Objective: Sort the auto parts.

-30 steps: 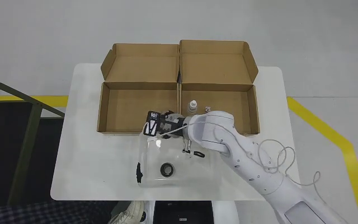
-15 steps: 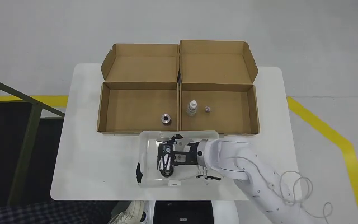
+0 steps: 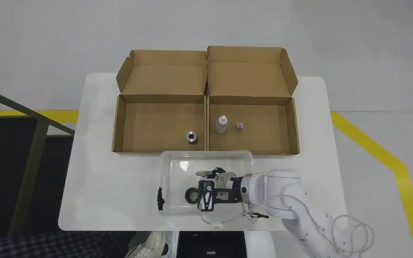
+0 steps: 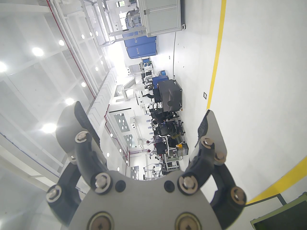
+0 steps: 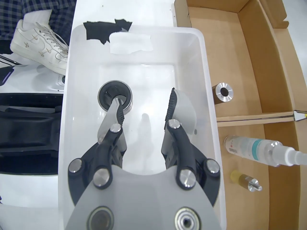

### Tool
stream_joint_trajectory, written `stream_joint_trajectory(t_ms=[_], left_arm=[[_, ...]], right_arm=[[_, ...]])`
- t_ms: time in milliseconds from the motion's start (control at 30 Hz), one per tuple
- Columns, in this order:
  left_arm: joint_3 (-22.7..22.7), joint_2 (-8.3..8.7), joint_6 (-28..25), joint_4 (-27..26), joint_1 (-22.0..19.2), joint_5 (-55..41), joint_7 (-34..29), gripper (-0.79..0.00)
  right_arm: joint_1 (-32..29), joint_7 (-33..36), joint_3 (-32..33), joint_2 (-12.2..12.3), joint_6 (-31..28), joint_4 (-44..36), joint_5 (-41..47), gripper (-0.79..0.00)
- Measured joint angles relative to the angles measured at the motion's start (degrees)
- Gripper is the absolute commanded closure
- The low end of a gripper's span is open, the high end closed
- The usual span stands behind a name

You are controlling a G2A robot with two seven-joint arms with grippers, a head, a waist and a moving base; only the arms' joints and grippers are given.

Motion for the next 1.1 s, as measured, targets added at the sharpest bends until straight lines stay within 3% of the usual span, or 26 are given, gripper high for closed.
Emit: stream_joint_trajectory(t_ms=[433, 800, 1100], left_arm=[[0.0, 0.0, 0.0, 0.0, 0.0, 0.0, 0.0, -0.785], [0.0, 0.0, 0.0, 0.0, 0.0, 0.0, 0.0, -0.785], [0.0, 0.0, 0.0, 0.0, 0.0, 0.0, 0.0, -0.785]], right_arm=[[-1.5, -0.5, -1.5, 0.9, -0.8, 1.9, -4.1, -0.376], [2.3, -1.7, -6.8, 0.2, 0.1, 6.6, -3.0, -0.391], [5.7, -3.0, -10.9, -0.7, 1.2, 10.4, -2.0, -0.526]])
